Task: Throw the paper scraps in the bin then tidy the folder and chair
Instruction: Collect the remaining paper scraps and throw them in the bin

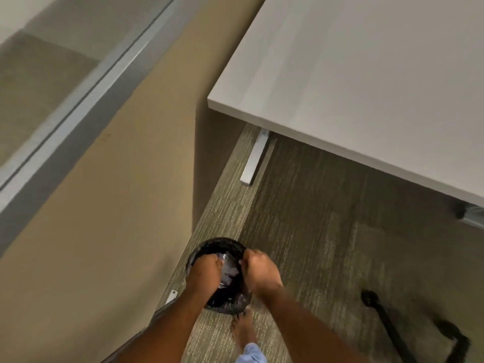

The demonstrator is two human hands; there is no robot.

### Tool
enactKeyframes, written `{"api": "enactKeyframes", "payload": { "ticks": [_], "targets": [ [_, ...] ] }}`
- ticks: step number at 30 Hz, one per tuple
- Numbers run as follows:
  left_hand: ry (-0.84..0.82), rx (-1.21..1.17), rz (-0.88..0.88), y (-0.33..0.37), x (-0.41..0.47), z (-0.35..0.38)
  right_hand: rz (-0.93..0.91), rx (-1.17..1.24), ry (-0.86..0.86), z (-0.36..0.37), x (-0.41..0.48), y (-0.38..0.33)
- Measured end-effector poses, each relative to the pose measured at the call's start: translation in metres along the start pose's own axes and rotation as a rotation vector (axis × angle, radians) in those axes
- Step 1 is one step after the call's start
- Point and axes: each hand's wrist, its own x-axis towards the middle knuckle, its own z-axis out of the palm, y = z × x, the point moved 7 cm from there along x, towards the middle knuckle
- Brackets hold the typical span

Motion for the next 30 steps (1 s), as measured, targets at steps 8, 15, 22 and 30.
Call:
{"api": "enactKeyframes", "payload": {
  "ticks": [8, 15, 22, 30],
  "targets": [
    [-0.011, 0.061, 0.167, 0.064, -0.025, 0.008, 0.103, 0.039, 0.131, -0.072, -0.059, 0.038],
    [-0.131, 0.139, 0.303, 0.148, -0.063, 0.042, 0.261, 0.133, 0.295, -0.122, -0.124, 0.106],
    [-0.214, 0.191, 0.460, 0.236, -0.112, 0.087, 0.422, 0.191, 0.404, -0.142, -0.195, 0.193],
    [-0.305, 0.336, 0.566, 0.292, -0.169, 0.162, 0.524, 0.230, 0.494, -0.151, -0.275, 0.283]
  ]
}}
